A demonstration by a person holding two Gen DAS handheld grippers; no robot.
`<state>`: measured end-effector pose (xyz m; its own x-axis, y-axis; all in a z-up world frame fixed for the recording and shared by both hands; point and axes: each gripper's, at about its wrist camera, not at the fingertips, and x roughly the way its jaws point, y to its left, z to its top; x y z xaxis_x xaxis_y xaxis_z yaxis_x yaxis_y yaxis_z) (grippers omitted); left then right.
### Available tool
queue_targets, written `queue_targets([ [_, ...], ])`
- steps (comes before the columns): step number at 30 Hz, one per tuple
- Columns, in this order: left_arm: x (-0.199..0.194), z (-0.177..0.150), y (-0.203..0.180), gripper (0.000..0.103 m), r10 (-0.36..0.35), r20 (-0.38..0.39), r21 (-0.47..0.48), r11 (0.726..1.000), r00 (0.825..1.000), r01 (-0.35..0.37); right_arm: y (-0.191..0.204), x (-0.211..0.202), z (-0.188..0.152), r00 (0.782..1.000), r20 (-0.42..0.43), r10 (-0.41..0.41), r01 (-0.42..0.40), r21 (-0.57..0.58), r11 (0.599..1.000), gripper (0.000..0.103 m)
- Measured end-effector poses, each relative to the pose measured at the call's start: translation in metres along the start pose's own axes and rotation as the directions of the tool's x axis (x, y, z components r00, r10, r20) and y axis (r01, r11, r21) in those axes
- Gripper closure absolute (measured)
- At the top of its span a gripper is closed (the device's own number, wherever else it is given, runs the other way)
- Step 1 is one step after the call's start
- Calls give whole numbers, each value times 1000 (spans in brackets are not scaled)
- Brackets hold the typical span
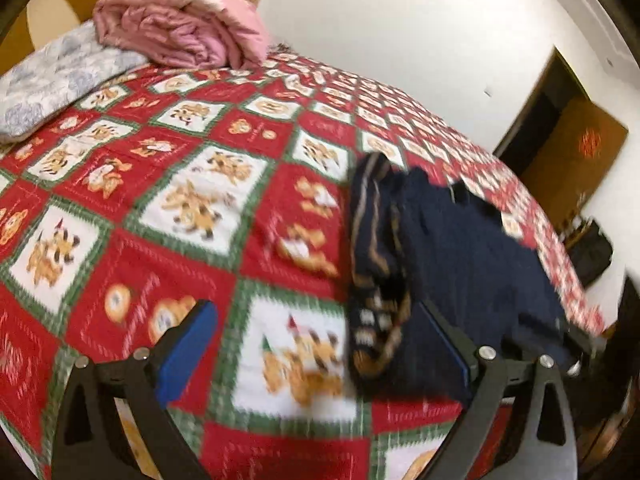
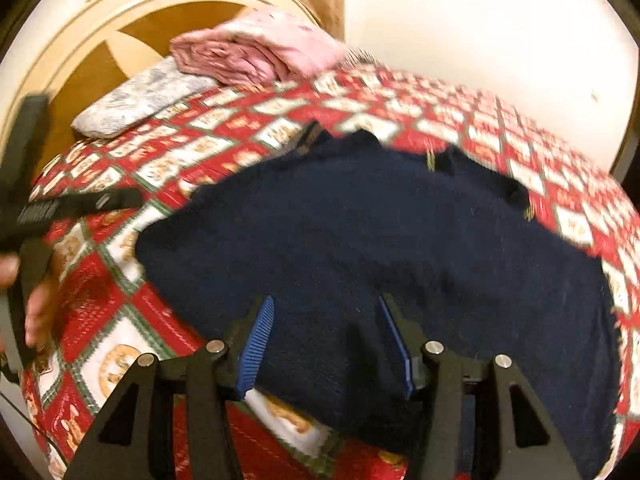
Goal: Fold small clothes
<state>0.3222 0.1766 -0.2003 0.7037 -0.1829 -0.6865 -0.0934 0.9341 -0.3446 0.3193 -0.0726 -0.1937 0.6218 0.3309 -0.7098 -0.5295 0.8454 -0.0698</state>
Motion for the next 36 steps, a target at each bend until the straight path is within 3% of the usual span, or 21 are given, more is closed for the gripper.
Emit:
queue_targets([
  [4,26,36,-4,3,-39,-40,-18,999,998,38,38,-1,1,1000,15,26,-25,-83,996,49],
  [8,63,62,-22,3,-93,-142,19,995,985,97,68,-1,-5,999,22,24,-20,-156,988,49],
  [11,95,77,-38,3,-120,-230,64,988,966,138,78,0,-11,998,17,60,-56,-162,985,49],
  [16,141,88,-51,3,-144,-322,68,982,936,174,82,1,-17,999,19,30,-26,-184,983,49],
  [18,146,93,-57,2,-156,-329,75,979,931,191,81,0,-19,999,17,44,-40,-171,984,49],
  [21,150,98,-64,2,-253,-369,38,957,894,287,81,-1,-22,998,26,53,-48,-164,985,49],
  [24,154,94,-73,4,-263,-397,73,946,879,315,81,-1,-23,997,39,66,-59,-157,986,49],
  [27,159,92,-80,28,-221,-405,132,946,887,296,86,-1,-23,997,40,62,-54,-164,985,49],
  [29,164,97,-79,69,-197,-402,135,953,894,270,90,-3,-23,997,46,65,-56,-174,983,49],
  [32,165,101,-74,78,-209,-420,125,951,883,284,99,-6,-22,997,65,40,-27,-198,980,49],
  [36,165,103,-71,79,-193,-434,137,951,880,276,111,-3,-20,998,69,9,7,-226,974,49],
])
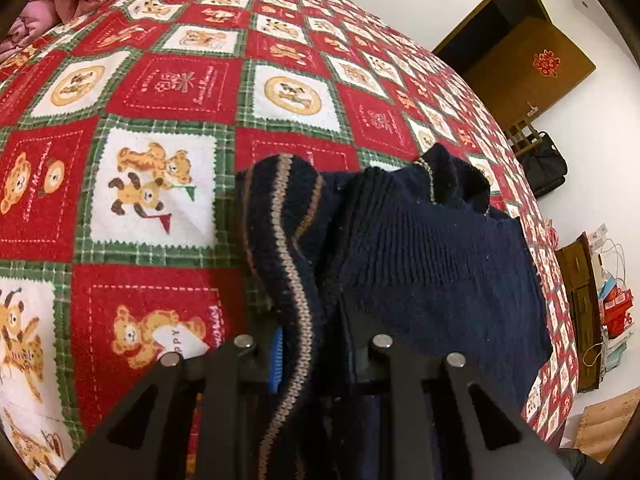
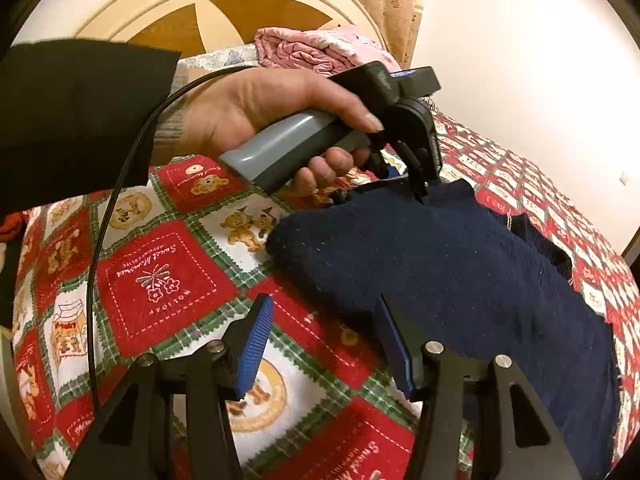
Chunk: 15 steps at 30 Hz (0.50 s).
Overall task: Fold small clothes
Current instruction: 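Lift the folded sweater with the left gripper and carry it across the bed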
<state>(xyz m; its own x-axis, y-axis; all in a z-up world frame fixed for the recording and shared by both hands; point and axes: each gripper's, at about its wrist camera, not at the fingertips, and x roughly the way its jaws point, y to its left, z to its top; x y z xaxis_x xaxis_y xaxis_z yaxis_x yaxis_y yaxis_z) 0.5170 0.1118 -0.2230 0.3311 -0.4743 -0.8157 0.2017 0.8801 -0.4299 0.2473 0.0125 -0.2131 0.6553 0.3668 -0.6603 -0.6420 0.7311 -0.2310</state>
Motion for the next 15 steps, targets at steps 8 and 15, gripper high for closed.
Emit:
queue_targets([
  [8,4,2,-5,80,5,-10,24,1000,1000,-5,32,21,18,989,-2,-150,148,-147,978,49],
  [15,4,1,-1,81,-27,-10,38,999,1000,27,46,51,29,966,-1,-259,250,-257,934,49],
])
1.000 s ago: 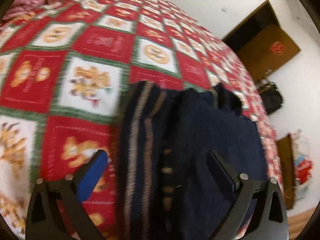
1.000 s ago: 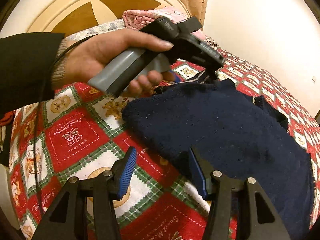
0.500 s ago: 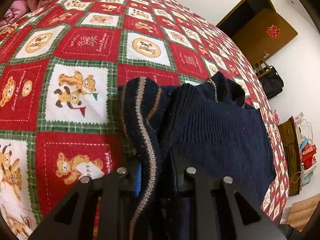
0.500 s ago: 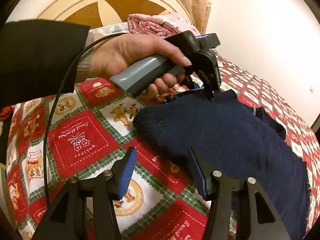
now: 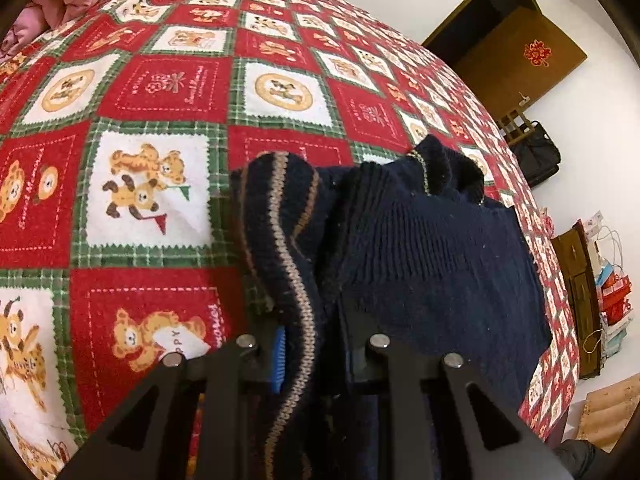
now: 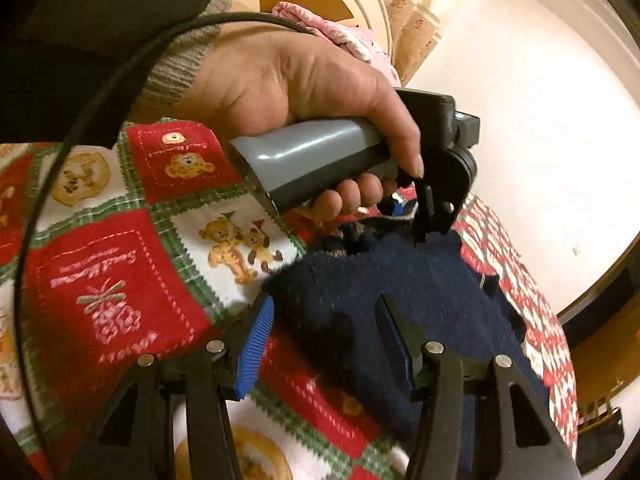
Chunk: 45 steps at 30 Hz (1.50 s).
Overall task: Fold small clothes
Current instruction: 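Lift the folded sweater with the left gripper and carry it across the bed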
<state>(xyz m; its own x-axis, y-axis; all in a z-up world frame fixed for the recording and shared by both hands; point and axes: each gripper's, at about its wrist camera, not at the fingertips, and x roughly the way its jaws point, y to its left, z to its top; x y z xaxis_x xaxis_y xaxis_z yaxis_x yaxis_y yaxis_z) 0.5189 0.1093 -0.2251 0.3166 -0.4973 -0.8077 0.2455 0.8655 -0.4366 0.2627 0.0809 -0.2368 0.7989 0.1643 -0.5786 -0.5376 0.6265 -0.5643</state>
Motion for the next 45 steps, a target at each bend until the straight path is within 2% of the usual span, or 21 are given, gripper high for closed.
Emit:
queue_targets([
  [2,0,-1,3,81,-14,5,-3,1000,1000,14,3,10,3,1000,-21,5,-5,-21,1000,53],
  [3,0,-1,4,82,-20,8,-5,1000,1000,20,3,12,4,1000,-26,10,-10,-18,1000,69],
  [4,-1,-2,5,82,-23,10,-5,1000,1000,23,2,15,5,999,-37,1,-1,-20,1000,79],
  [6,-2,-2,5,83,-24,15,-4,1000,1000,24,-6,13,5,1000,-23,11,-11,6,1000,90],
  [7,-3,-2,4,84,-22,18,-5,1000,1000,22,-12,11,4,1000,-16,23,-23,26,999,91],
  [14,-19,2,-6,87,-28,60,-27,999,998,29,-53,-21,-9,996,65,53,-62,152,986,93],
  [20,-37,5,-28,88,-40,113,-43,998,993,45,-108,-47,-31,990,123,76,-110,297,949,93],
  [25,-42,9,-57,88,-45,164,-47,997,985,54,-155,-57,-58,989,124,79,-125,419,899,93],
  [30,-39,17,-101,88,-51,200,-21,998,978,57,-177,-71,-84,990,120,74,-124,483,867,93],
  [45,1,33,-206,88,-74,182,66,996,981,63,-247,-101,-158,994,106,21,-83,622,779,93],
])
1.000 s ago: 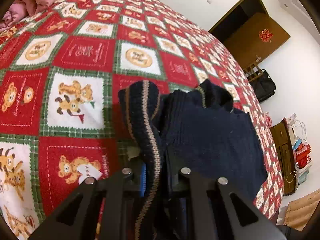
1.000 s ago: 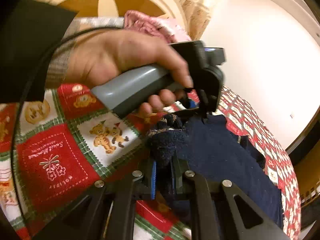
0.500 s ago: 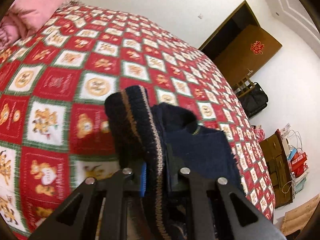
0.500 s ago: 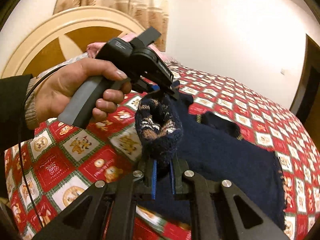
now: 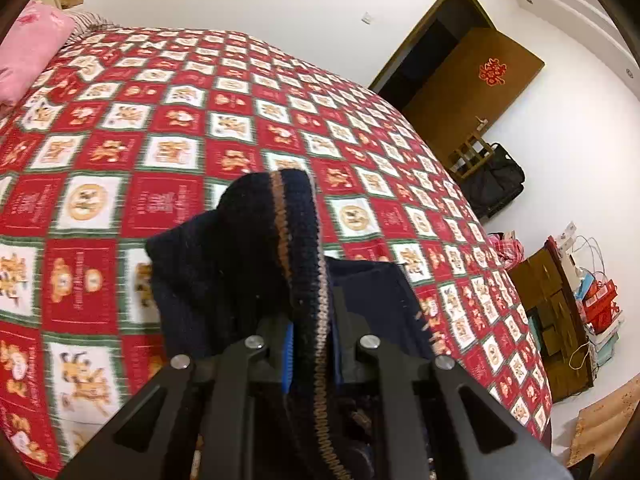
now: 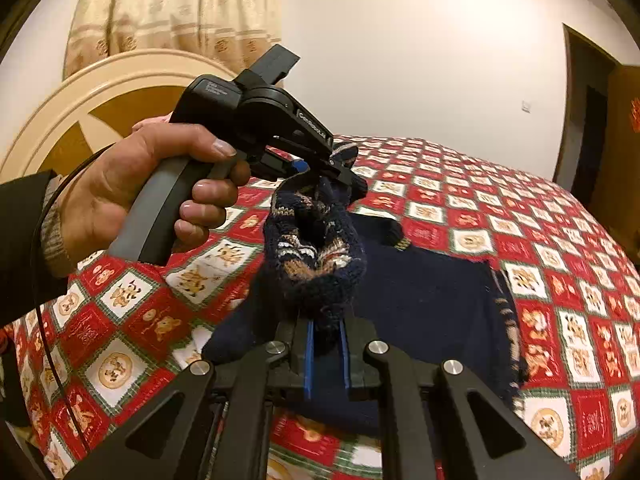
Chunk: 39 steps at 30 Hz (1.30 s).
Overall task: Fold small clothes
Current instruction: 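Lift the folded sweater with the left gripper and carry it across the bed, then lower the folded sweater onto the quilt and open the left gripper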
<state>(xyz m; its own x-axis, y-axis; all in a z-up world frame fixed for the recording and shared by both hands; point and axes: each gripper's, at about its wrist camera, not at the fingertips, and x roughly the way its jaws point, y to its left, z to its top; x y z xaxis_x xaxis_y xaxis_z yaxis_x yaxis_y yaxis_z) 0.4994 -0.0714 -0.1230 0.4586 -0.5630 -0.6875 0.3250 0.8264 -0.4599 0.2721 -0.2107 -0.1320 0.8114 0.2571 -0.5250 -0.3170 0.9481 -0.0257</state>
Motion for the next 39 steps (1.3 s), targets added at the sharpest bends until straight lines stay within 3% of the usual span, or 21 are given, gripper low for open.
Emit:
queue_targets([
  [8,35,1,-50,88,-27,-36,47,999,999,28,-59,-16,-17,999,-19,-45,46,76,996,93],
  [18,95,-10,-106,88,-47,-119,106,993,992,59,-114,-22,-52,996,-85,-38,55,204,977,93],
  [28,145,-33,-137,87,29,-185,188,982,982,7,-152,-14,-90,986,-169,15,43,335,941,93],
  [32,151,-42,-157,80,99,-156,281,958,983,-52,-163,-12,-99,983,-175,57,16,392,920,93],
  [34,138,-46,-169,75,92,-113,326,944,989,-51,-169,-13,-102,981,-170,89,-9,419,908,90],
  [36,120,-47,-177,67,82,-57,363,930,995,-56,-175,-15,-106,982,-167,91,-9,437,899,77],
  [38,104,-49,-179,43,80,-1,384,920,997,-74,-181,-22,-110,984,-160,73,8,456,890,69],
  [39,89,-53,-176,39,90,44,394,914,995,-100,-182,-25,-111,985,-158,67,14,461,887,69],
])
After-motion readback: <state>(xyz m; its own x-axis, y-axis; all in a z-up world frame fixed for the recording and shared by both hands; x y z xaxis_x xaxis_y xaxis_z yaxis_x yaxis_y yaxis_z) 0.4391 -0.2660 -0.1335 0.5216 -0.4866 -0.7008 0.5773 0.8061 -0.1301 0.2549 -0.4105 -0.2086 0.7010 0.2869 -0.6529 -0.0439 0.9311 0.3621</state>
